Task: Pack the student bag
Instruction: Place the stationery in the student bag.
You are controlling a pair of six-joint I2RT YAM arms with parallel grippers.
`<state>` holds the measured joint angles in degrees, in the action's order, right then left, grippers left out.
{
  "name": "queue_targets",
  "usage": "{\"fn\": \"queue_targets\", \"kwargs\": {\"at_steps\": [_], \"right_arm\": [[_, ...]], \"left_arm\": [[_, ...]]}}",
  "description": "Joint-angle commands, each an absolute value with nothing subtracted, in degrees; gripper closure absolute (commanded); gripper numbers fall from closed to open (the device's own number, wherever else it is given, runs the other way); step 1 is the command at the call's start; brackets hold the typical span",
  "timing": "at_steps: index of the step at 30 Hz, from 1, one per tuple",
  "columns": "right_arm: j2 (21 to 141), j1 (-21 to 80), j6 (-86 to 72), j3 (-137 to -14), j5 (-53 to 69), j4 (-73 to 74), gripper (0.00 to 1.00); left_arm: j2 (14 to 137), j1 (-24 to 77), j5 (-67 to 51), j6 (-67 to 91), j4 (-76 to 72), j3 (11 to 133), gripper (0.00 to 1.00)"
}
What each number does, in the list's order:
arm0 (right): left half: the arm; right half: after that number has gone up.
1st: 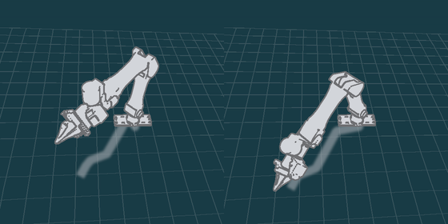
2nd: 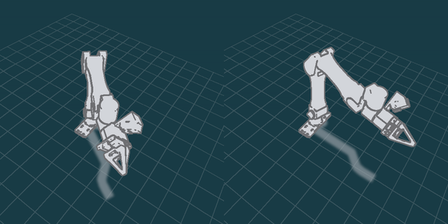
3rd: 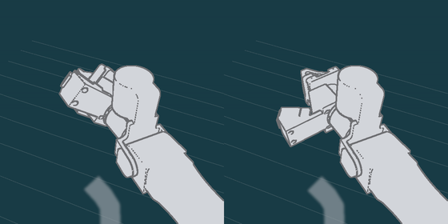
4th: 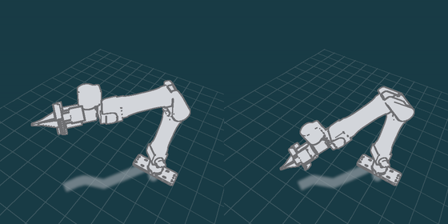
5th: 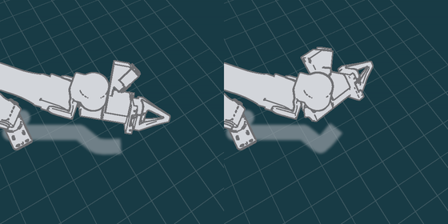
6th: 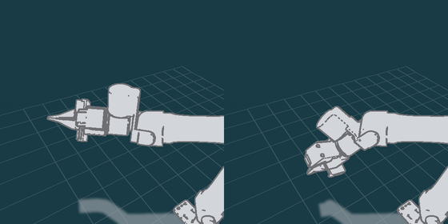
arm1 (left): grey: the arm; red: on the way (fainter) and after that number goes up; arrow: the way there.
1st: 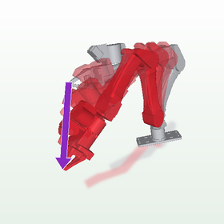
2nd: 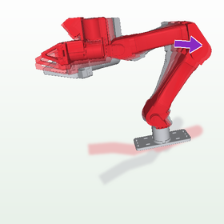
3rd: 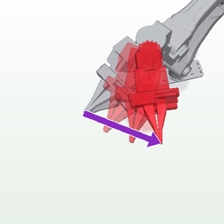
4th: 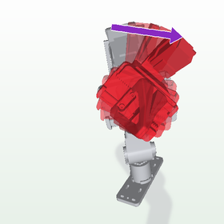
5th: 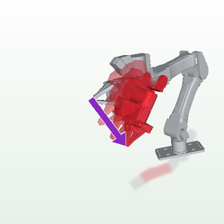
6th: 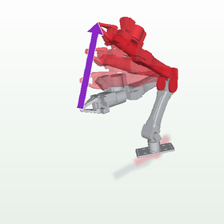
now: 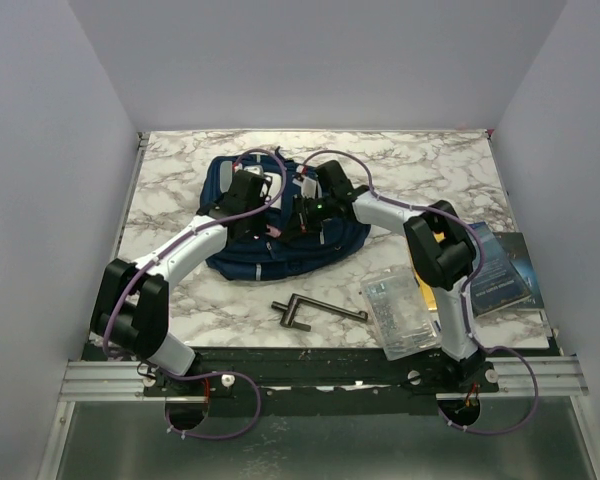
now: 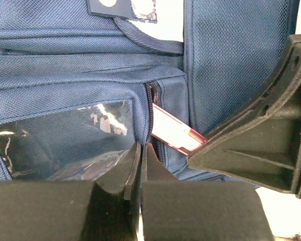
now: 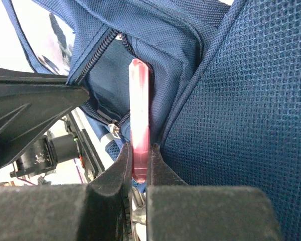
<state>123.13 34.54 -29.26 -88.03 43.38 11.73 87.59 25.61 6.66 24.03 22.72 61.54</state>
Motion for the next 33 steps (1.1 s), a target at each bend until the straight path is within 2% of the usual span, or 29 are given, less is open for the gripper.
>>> {"fn": "queue_targets", "kwargs": {"at_steps": [1, 4, 5, 7, 8, 9, 11, 15, 17, 19, 21, 22, 30, 33], "right_arm": [[125.46, 35.32, -27.18, -91.01, 43.39, 13.99, 1.0], [127.44, 37.02, -27.19, -92.69, 42.45, 4.57, 0.99], [128.39, 37.78, -28.59, -92.84, 41.26, -1.39, 0.93], [130.15, 37.96, -29.28, -96.39, 41.66, -0.59, 0.81], [128.94, 37.95, -29.92, -94.97, 39.89, -1.68, 0.73], [127.23, 37.97, -30.94, -92.49, 38.77, -4.06, 0.61], [124.98, 37.59, -30.84, -89.7, 38.42, -4.28, 0.47], [122.99, 36.56, -31.92, -86.49, 40.51, -3.19, 0.43], [120.94, 36.33, -32.62, -83.29, 40.03, -5.05, 0.44], [119.76, 36.28, -33.91, -81.0, 39.86, -7.31, 0.51], [120.0, 36.26, -35.79, -79.86, 40.41, -9.25, 0.78], [120.34, 36.25, -37.14, -79.24, 40.78, -10.63, 0.86], [126.07, 37.8, -52.09, -78.01, 45.72, -27.31, 1.0], [127.09, 38.52, -55.44, -77.12, 45.47, -28.39, 1.0]], "left_arm": [[84.35, 26.1, 3.4, 23.14, 18.79, 60.56, 1.0], [84.88, 26.06, 2.38, 23.91, 18.23, 60.61, 1.0], [85.18, 26.1, 2.3, 24.27, 18.18, 60.71, 1.0], [85.63, 26.1, 1.67, 24.89, 18.25, 61.07, 1.0], [85.57, 26.1, 1.47, 25.48, 18.29, 61.07, 1.0], [85.45, 26.02, 1.12, 25.96, 18.3, 60.93, 1.0], [85.51, 26.02, 0.76, 26.94, 17.96, 60.56, 1.0], [86.54, 25.85, 0.1, 27.75, 17.91, 60.34, 1.0], [86.47, 25.8, 0.09, 27.94, 17.56, 59.76, 1.0], [86.18, 25.68, 0.09, 28.34, 17.05, 59.12, 1.0], [86.17, 25.58, -1.66, 28.72, 16.63, 58.82, 1.0], [86.15, 25.51, -1.96, 28.81, 16.55, 58.8, 1.0], [85.83, 24.98, -5.05, 30.29, 15.5, 58.01, 1.0], [86.01, 24.25, -7.0, 31.62, 14.64, 57.49, 1.0]]}}
